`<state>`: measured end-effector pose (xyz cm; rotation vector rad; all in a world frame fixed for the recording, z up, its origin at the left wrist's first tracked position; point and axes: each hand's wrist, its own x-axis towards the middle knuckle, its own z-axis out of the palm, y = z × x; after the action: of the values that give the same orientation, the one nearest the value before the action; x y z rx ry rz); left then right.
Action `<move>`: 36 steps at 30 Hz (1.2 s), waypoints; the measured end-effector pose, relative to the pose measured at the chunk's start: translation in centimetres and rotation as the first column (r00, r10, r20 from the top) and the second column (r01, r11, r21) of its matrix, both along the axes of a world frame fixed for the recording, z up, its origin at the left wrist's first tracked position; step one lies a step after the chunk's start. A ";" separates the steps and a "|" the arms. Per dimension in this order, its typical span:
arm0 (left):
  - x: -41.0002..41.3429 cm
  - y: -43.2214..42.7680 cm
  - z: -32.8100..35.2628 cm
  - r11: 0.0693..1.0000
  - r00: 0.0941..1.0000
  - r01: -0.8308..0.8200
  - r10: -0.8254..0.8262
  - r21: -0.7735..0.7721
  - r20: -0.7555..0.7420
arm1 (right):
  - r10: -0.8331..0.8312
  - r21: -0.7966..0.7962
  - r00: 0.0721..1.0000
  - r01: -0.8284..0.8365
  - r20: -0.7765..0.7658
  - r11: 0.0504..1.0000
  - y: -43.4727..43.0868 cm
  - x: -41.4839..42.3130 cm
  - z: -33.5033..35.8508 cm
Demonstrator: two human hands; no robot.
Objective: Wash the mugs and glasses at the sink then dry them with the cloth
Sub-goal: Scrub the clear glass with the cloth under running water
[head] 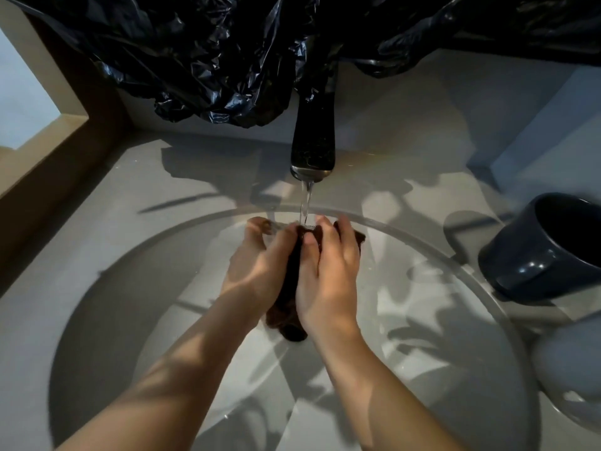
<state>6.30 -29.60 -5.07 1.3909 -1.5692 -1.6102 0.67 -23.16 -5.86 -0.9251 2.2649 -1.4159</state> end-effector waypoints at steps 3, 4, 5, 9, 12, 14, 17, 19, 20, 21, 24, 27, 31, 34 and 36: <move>1.0 -0.4 0.7 0.988 0.989 0.150 -0.150 -0.046 0.015 | 0.096 0.019 0.991 -0.095 -0.088 0.995 0.2 -1.4 0.3; 1.4 -0.6 1.0 0.972 0.975 0.222 -0.221 -0.072 0.022 | 0.119 0.002 0.993 -0.119 0.007 0.993 0.2 -1.9 0.6; 1.7 -0.7 1.2 0.951 0.955 0.296 -0.294 -0.093 0.043 | 0.131 -0.015 0.980 -0.130 0.152 0.991 0.2 -2.5 0.9; 2.0 -1.1 1.5 0.892 0.895 0.444 -0.446 -0.081 -0.008 | 0.141 -0.173 0.674 -0.019 0.726 0.985 0.7 -4.1 1.5; 1.5 -1.2 1.4 0.939 0.927 0.342 -0.334 0.021 -0.168 | 0.217 -0.250 0.419 0.026 0.882 0.968 1.1 -4.1 2.2; 1.0 -0.9 1.6 0.956 0.948 0.247 -0.205 0.159 -0.244 | 0.222 -0.250 0.296 0.060 0.929 0.966 0.9 -3.6 2.4; 0.4 -0.1 1.6 0.935 0.954 0.123 -0.019 0.332 -0.299 | 0.151 -0.289 0.487 0.221 0.860 0.931 0.1 -2.8 1.7; 0.0 0.2 1.6 0.906 0.939 0.023 0.125 0.424 -0.319 | 0.081 -0.323 0.670 0.245 0.738 0.914 0.0 -1.8 1.6; -0.2 0.3 1.5 0.906 0.937 -0.033 0.175 0.421 -0.304 | 0.046 -0.319 0.790 0.193 0.611 0.928 0.1 -1.1 1.7; -0.3 0.2 1.2 0.923 0.945 -0.084 0.193 0.376 -0.264 | 0.044 -0.284 0.919 0.076 0.392 0.956 0.4 -0.4 1.5; -0.2 -0.2 0.7 0.979 0.981 -0.098 0.125 0.178 -0.149 | 0.220 0.028 0.967 -0.218 -0.131 0.975 1.0 0.9 0.3; 0.5 -0.6 0.9 0.999 0.994 -0.007 0.011 0.038 -0.110 | 0.218 0.020 0.966 -0.218 -0.137 0.976 0.4 -0.9 0.4; 1.5 -0.7 1.3 0.936 0.938 0.338 -0.343 -0.098 -0.042 | 0.181 -0.162 0.901 -0.125 0.394 0.979 0.2 -3.3 1.3; 1.9 -0.9 1.4 0.865 0.863 0.492 -0.499 -0.098 -0.078 | 0.128 -0.134 0.626 -0.038 0.769 0.990 0.8 -4.9 0.8; 1.9 -1.0 1.5 0.883 0.874 0.463 -0.470 -0.084 -0.126 | 0.088 -0.098 0.461 -0.004 0.883 0.995 0.8 -4.9 0.7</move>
<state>8.20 -30.65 -3.58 0.8799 -1.9448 -1.8732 -4.26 -22.37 -5.21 -0.1119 1.3414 -1.4666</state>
